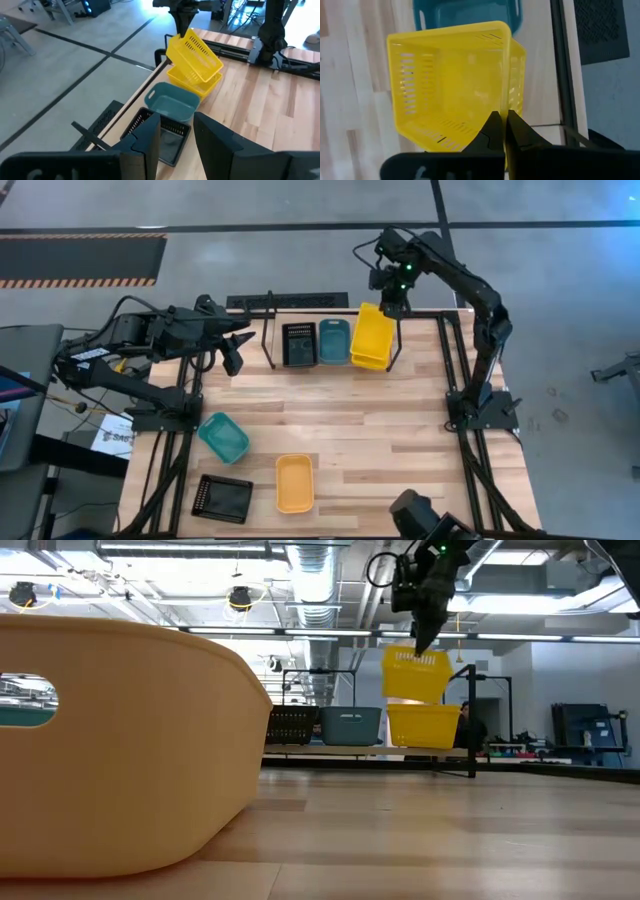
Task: Stack baskets on shelf by color
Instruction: Stack the yellow bin on the yellow bin
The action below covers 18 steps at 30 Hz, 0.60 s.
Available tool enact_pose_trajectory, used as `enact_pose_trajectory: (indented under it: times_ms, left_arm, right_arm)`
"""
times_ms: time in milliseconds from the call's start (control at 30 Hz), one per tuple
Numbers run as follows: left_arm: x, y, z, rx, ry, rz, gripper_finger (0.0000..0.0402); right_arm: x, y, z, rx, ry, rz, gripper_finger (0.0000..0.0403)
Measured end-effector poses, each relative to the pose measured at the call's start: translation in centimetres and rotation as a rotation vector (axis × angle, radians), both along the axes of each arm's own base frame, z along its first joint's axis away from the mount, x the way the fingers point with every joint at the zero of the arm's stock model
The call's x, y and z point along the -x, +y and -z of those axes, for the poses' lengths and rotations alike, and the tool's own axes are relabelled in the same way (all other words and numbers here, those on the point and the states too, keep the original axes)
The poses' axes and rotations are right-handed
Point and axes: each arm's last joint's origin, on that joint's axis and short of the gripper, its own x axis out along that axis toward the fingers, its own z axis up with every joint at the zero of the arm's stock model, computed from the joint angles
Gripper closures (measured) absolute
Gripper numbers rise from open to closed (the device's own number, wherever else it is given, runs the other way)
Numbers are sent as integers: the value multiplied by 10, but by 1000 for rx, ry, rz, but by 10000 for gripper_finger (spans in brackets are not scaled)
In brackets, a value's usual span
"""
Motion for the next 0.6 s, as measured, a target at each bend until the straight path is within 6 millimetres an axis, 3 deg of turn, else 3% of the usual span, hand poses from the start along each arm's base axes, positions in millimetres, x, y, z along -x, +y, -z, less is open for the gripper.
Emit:
enact_pose_trajectory:
  times_ms: [600]
  left_arm:
    - [1, 0, 2, -7, 30, 2, 294]
  right_arm:
    - [1, 3, 3, -57, 45, 46, 402]
